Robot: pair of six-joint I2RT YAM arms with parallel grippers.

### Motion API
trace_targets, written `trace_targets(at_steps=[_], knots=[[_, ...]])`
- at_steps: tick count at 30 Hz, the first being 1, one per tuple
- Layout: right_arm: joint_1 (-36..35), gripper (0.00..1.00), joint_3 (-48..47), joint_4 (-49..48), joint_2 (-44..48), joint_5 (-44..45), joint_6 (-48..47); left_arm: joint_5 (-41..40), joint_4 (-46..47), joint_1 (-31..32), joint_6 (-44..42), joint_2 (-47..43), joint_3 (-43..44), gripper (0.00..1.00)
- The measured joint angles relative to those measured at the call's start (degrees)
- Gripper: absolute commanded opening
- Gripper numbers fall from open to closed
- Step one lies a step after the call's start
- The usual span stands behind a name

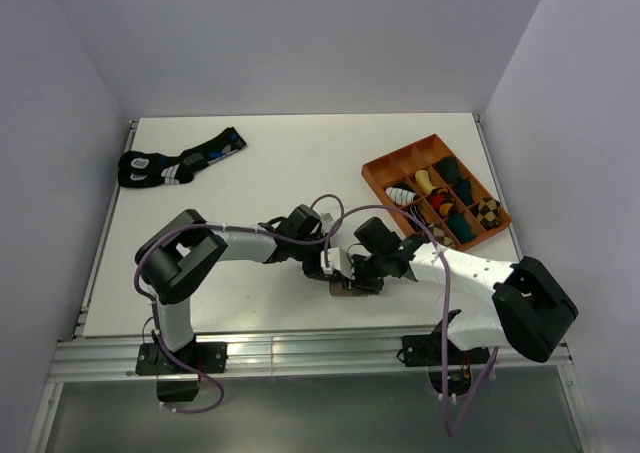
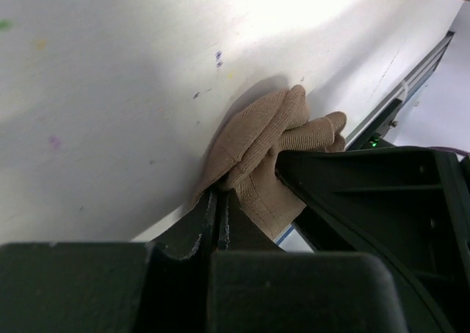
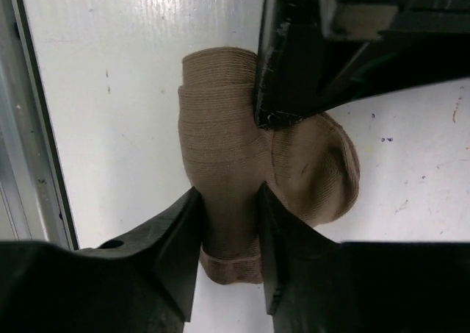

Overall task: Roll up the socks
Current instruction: Roll the sock at the center of the board.

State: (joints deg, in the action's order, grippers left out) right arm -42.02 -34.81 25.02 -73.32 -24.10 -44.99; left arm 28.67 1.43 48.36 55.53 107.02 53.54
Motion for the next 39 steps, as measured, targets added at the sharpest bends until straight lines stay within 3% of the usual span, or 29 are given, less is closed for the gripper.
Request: trace_targets(at_steps=[2, 9, 16, 25, 34, 37, 39], knots=[[0.0, 0.32, -0.7, -0.2, -1.5, 0.0, 0.6, -0.1, 2.3, -0.3, 1.4, -0.7, -1.8, 0.00], [1.2, 0.31, -5.1, 0.6, -7.1, -2.4, 1.5, -2.3, 11.7, -1.4, 7.8, -4.6, -10.3, 0.00], [1.4, 0.31, -15.9, 6.5, -17.5, -5.7, 0.8, -8.7, 19.0, -2.1, 13.3, -11.8, -20.6, 0.00], [1.3, 0.31, -29.5, 15.0, -28.6, -9.9, -1.4, -18.4, 20.2, -2.1, 16.7, -22.0, -28.8, 0.00], [3.1, 0.31, -43.9, 29.9, -41.5, -15.8, -4.6, -26.5, 17.2, 0.0, 17.1, -25.6, -29.7, 0.00], [3.8, 0.31, -47.5, 34.2, -44.9, -17.6, -4.6, -29.0, 17.7, 1.6, 17.1, -25.9, -30.1, 0.07], [4.0, 0.31, -49.5, 36.9, -46.9, -18.2, -4.5, -31.7, 17.5, 3.2, 16.9, -26.6, -30.4, 0.19]])
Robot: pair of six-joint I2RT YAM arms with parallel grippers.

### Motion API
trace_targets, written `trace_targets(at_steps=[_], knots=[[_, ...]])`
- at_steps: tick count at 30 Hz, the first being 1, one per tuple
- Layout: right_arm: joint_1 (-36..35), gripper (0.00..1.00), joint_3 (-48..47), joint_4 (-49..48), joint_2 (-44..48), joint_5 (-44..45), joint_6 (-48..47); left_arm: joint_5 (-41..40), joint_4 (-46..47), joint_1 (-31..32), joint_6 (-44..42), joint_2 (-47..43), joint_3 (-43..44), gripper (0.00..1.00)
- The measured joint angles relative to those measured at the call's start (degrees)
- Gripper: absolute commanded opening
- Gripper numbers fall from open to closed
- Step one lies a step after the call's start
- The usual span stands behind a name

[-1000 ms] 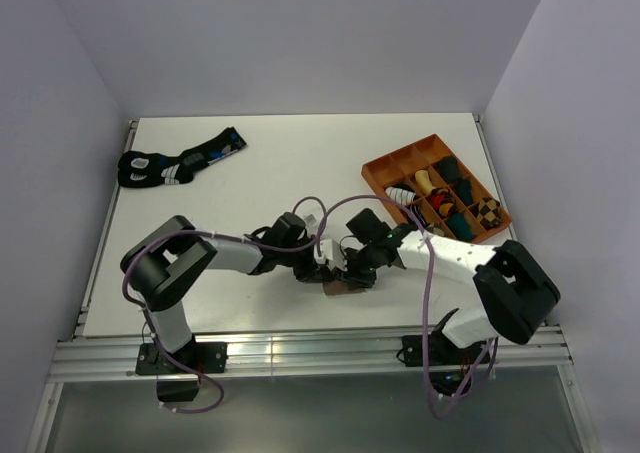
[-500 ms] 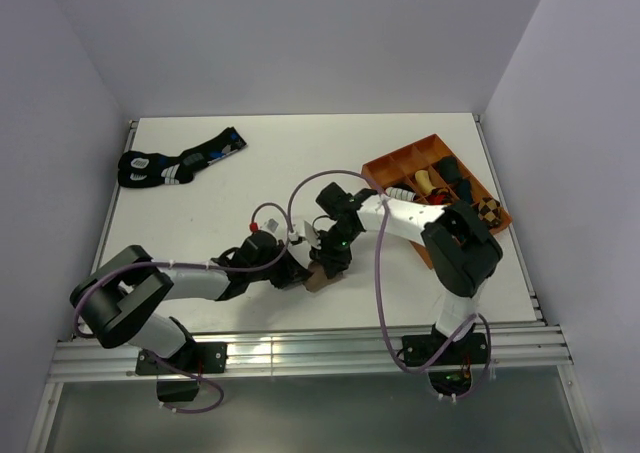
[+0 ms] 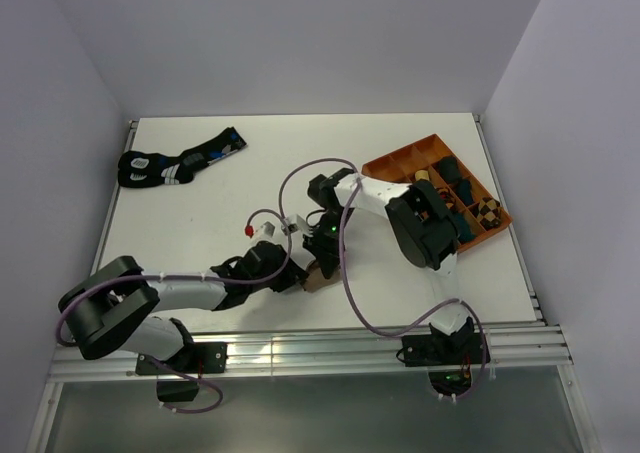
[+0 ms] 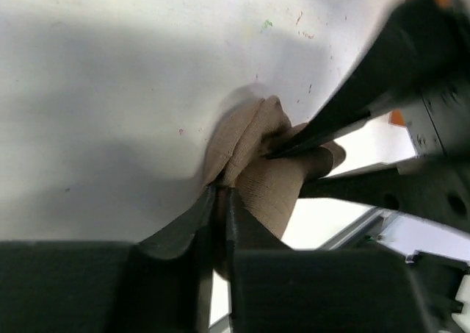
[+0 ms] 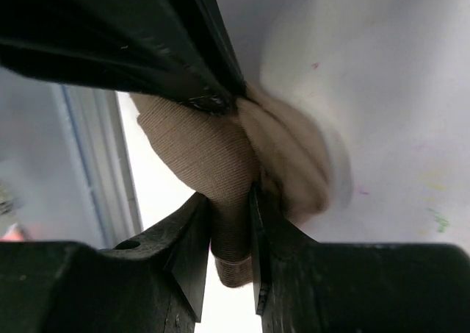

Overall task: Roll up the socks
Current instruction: Roll the sock at the center of the board.

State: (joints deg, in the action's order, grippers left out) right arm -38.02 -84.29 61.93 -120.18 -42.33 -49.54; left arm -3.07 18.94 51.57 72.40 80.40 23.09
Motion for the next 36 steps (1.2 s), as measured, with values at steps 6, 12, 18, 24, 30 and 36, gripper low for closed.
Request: trace_targets(at_steps=[6, 12, 18, 24, 30, 36], knots=[[0.3, 0.31, -3.5, 7.0, -4.0, -1.6, -0.8, -6.4, -1.5, 3.3, -3.4, -4.5, -1.6, 0.41], [0.9, 0.31, -5.3, 9.9, -6.2, -2.3, -1.0, -9.7, 2.5, 3.9, -9.3, -10.1, -6.0, 0.46], [1.1, 0.31, -6.2, 11.8, -7.3, -2.4, -1.1, -7.8, 10.8, 4.1, -19.1, -9.9, -8.0, 0.48], [1.5, 0.31, -6.4, 12.9, -7.8, -2.4, -1.1, -2.4, 16.5, 4.2, -27.9, -5.9, -7.0, 0.49], [1.9, 0.31, -6.8, 13.7, -8.5, -2.6, -1.0, 2.5, 18.1, 4.3, -32.8, -0.8, -4.3, 0.50], [2.1, 0.31, -6.9, 13.9, -8.7, -2.8, -0.7, 4.7, 18.4, 4.3, -34.4, 3.5, -2.2, 0.46]])
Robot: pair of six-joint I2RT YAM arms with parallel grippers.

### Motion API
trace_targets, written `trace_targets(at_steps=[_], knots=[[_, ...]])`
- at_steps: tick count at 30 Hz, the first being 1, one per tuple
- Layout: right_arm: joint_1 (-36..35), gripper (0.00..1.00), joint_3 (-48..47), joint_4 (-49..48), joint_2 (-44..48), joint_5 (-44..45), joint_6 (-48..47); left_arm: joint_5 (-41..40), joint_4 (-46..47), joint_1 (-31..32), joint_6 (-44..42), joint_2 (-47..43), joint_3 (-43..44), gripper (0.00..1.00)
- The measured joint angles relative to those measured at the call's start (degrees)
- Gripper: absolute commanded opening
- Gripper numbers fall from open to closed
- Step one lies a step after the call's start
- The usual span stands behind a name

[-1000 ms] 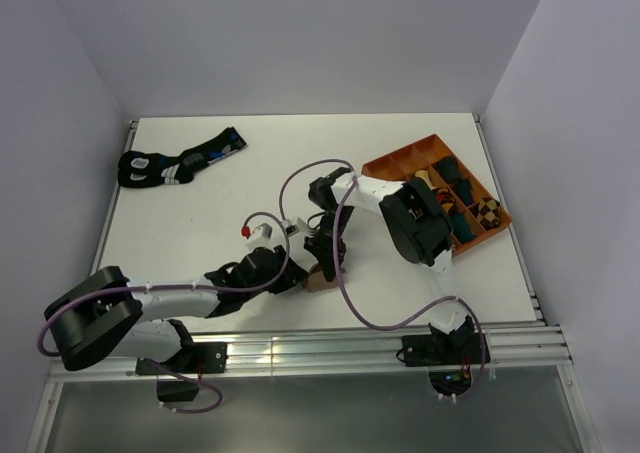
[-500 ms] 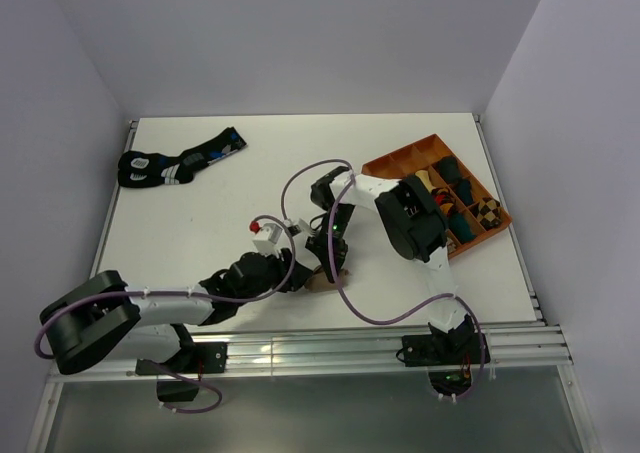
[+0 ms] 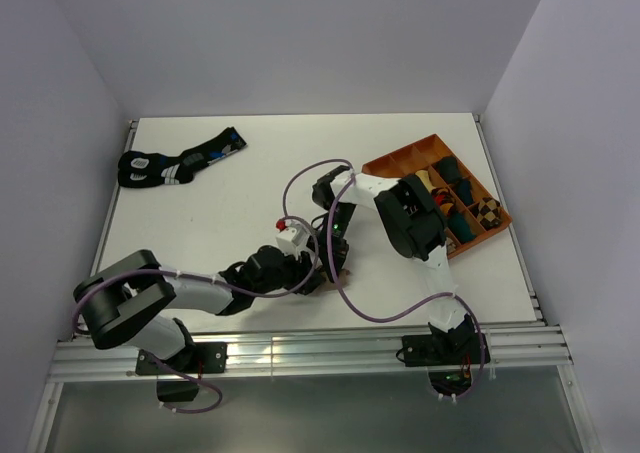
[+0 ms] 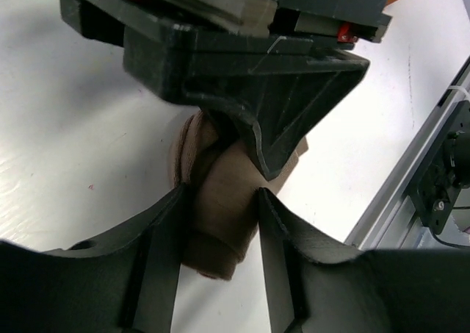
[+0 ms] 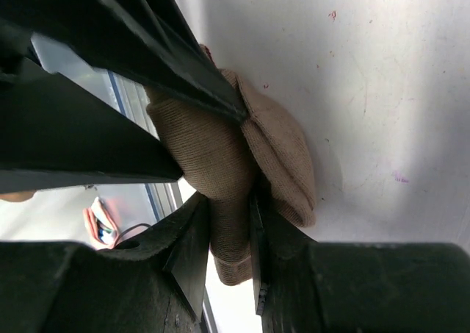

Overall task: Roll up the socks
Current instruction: Roll the sock at the center of the board.

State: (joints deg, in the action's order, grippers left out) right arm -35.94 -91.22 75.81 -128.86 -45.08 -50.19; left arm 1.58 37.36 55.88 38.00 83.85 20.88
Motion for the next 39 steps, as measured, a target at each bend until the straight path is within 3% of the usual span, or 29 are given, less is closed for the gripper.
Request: trace_targets(at_steps=[4, 10, 12, 30, 39], knots=[[0.2, 0.33, 0.0, 0.0, 0.0, 0.4, 0.3, 0.5, -0.2, 0.0, 0.1, 2.7, 2.0, 0.34], [0.6, 0.50, 0.0, 0.0, 0.0, 1.1, 2.7, 0.9, -2.1, 0.0, 1.1, 4.2, 4.7, 0.05], [0.7, 0.53, 0.3, -0.2, 0.4, 1.0, 3.9, 1.0, -3.5, 0.0, 1.7, 4.2, 5.5, 0.01], [6.0, 0.60, 4.2, -15.5, 8.5, 3.8, 12.5, 5.2, -7.4, -2.8, 5.5, 6.3, 8.4, 0.01], [8.6, 0.61, 14.8, -22.7, 22.3, 6.1, 13.3, 9.8, -10.9, -5.1, 7.6, 8.6, 11.9, 0.00]])
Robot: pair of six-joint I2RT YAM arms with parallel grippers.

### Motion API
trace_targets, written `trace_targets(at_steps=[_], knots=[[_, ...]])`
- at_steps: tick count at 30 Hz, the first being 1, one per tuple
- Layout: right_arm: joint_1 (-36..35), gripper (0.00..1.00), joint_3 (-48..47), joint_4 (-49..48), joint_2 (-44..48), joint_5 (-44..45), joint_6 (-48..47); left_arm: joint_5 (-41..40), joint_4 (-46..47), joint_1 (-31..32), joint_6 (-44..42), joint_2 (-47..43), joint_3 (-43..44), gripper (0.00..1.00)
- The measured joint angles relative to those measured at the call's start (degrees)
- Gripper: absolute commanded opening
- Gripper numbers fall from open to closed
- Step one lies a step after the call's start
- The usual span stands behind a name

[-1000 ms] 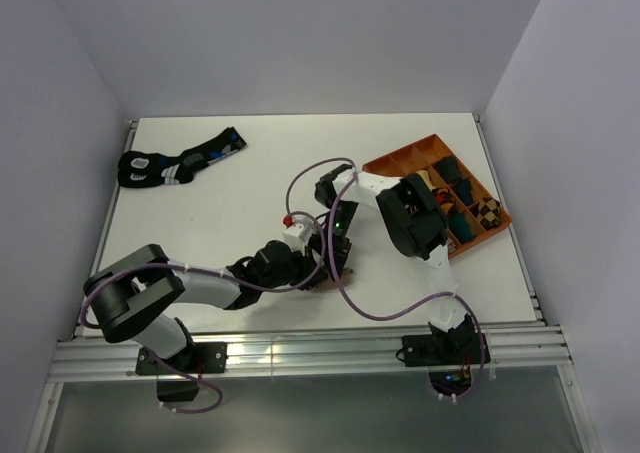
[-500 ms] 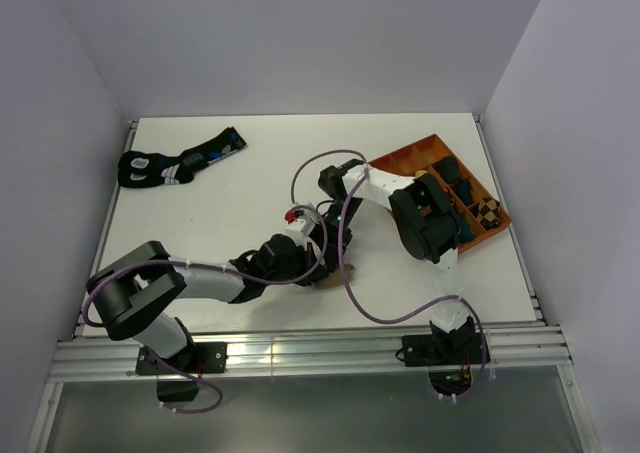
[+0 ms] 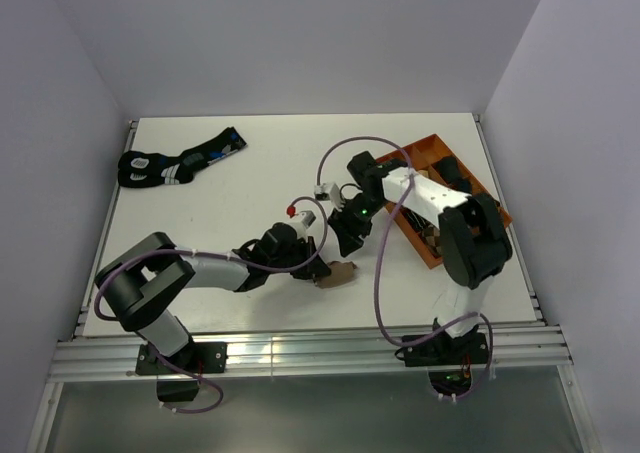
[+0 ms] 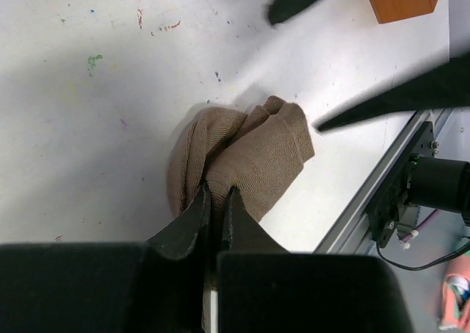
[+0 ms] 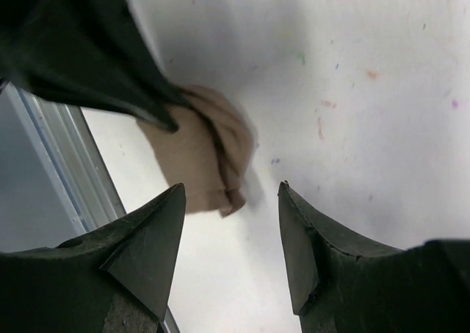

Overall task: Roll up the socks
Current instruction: Roll the sock at the center of the board.

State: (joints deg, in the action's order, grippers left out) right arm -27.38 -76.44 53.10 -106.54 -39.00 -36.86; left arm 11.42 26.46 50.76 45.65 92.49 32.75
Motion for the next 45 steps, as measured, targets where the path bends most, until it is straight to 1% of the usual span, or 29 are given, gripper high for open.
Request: trace_targets(at_steps=[5, 11, 13, 18, 22, 27, 38, 45], knots=[[0.0, 0.63, 7.2, -3.9, 9.8, 3.0, 0.0, 2.5, -3.8, -1.0, 0.8, 1.0, 2.6, 0.00], [0.3, 0.66, 12.9, -8.6, 15.9, 6.1, -0.3, 5.7, -8.1, -2.5, 1.2, 2.5, 5.6, 0.00], [0.4, 0.68, 15.0, -9.5, 17.9, 6.4, -1.7, 6.9, -9.3, -3.1, 1.5, 3.1, 6.5, 0.00], [-0.2, 0.68, 21.5, -11.7, 24.5, 8.0, -6.0, 9.5, -12.1, -3.9, 1.9, 5.1, 9.3, 0.00], [-2.7, 0.70, 27.5, -15.6, 30.9, 9.7, -9.3, 11.2, -13.7, -4.1, 1.9, 6.6, 11.2, 0.00], [-8.5, 0.69, 33.4, -19.9, 37.4, 12.3, -12.0, 13.4, -15.5, -4.3, 2.1, 8.7, 13.7, 0.00], [-17.9, 0.68, 39.5, -27.8, 38.2, 18.7, -14.3, 17.6, -17.4, -5.3, 2.2, 11.2, 16.2, 0.00], [-20.6, 0.68, 41.2, -30.8, 37.6, 22.5, -15.3, 20.2, -18.4, -5.4, 2.2, 13.0, 18.1, 0.00]])
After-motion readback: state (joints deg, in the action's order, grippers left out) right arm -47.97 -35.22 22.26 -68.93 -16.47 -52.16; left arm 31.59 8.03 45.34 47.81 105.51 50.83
